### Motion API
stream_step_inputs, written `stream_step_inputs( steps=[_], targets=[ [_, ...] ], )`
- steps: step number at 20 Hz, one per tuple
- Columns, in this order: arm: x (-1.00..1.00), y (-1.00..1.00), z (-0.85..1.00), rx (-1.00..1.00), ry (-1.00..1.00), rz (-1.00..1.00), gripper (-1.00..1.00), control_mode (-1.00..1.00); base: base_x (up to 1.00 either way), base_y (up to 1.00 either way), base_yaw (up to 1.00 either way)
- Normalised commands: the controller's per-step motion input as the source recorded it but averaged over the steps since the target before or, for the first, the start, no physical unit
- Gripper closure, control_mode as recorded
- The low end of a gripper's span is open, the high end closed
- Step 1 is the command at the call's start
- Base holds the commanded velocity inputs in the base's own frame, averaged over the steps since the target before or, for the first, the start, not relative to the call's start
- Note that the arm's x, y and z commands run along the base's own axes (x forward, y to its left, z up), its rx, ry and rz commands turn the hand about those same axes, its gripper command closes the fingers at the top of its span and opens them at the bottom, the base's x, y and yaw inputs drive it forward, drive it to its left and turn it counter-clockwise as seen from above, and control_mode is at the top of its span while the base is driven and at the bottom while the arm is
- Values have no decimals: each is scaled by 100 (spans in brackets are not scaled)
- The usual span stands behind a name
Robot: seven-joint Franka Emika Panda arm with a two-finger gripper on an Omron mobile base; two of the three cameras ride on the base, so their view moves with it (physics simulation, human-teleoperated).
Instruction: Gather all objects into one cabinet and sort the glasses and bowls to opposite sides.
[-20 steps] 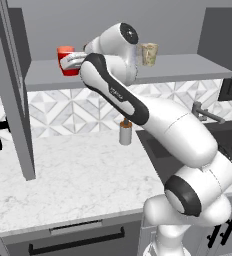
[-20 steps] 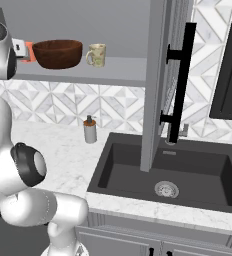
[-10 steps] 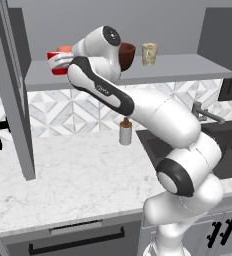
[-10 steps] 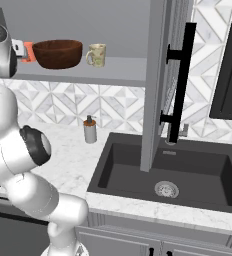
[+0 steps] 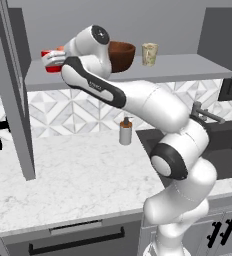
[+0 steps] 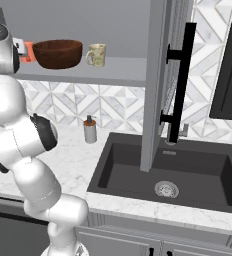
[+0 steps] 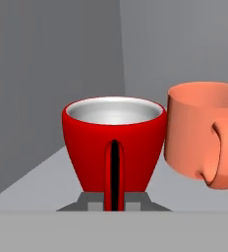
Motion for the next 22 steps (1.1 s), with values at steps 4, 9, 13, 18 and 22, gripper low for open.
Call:
stream_step_inputs(
  steps=[4,9,13,18,22],
  targets=[
    [18,3,-21,0,0,0,100,-100,0,0,0],
    [9,5,-30,0,0,0,100,-100,0,0,0],
    [22,10,-9,0,0,0,100,-100,0,0,0],
    [32,17,0,0,0,0,100,-100,0,0,0],
    [14,11,0,0,0,0,100,-100,0,0,0]
  ],
)
